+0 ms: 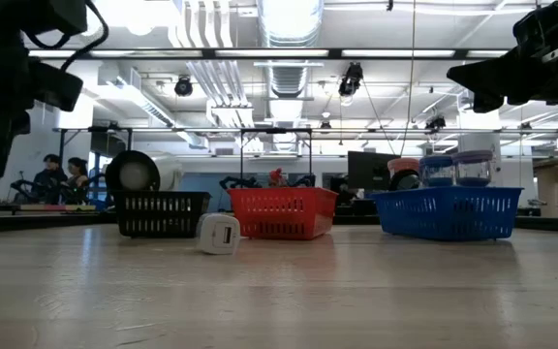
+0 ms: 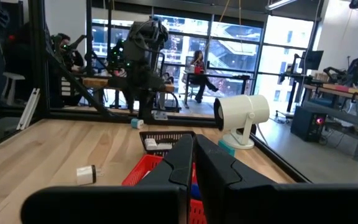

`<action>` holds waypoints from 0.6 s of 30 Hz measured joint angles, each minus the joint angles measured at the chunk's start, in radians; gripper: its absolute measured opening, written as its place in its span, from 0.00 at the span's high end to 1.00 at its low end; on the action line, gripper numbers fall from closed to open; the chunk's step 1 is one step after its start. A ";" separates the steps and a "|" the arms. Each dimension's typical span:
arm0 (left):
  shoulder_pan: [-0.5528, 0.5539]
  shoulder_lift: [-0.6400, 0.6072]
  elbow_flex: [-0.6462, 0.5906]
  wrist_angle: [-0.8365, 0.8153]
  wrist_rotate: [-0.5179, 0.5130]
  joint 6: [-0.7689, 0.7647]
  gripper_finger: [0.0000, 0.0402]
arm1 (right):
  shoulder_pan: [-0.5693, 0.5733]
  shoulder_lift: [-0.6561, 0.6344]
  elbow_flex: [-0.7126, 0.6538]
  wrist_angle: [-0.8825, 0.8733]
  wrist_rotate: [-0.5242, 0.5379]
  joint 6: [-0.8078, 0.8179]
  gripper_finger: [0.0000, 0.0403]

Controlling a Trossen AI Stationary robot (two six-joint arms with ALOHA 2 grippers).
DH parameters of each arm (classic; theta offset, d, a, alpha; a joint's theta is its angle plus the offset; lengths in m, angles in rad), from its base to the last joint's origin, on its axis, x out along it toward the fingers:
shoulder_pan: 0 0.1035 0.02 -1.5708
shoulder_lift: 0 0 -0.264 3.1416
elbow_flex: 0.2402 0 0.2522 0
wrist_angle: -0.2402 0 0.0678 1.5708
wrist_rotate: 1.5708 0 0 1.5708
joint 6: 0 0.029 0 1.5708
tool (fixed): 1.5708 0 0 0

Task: Pick & Place Office items
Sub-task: Put the left blue charger adapter into the black bin

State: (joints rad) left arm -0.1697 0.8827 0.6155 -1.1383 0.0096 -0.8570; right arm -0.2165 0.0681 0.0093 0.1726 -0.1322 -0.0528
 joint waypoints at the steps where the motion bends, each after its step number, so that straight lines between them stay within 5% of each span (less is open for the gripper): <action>1: -0.005 0.018 0.000 0.005 0.015 0.013 0.51 | 0.000 0.000 0.000 0.000 0.000 0.000 0.97; 8: -0.038 0.183 -0.001 0.013 0.062 0.159 0.47 | 0.000 0.000 0.000 0.000 0.000 0.000 0.97; 18: -0.038 0.429 0.000 0.013 0.058 0.120 0.44 | 0.000 0.000 0.000 0.002 0.001 0.000 0.97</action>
State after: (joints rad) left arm -0.2081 1.3121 0.6151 -1.1255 0.0681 -0.7368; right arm -0.2164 0.0685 0.0093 0.1741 -0.1307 -0.0528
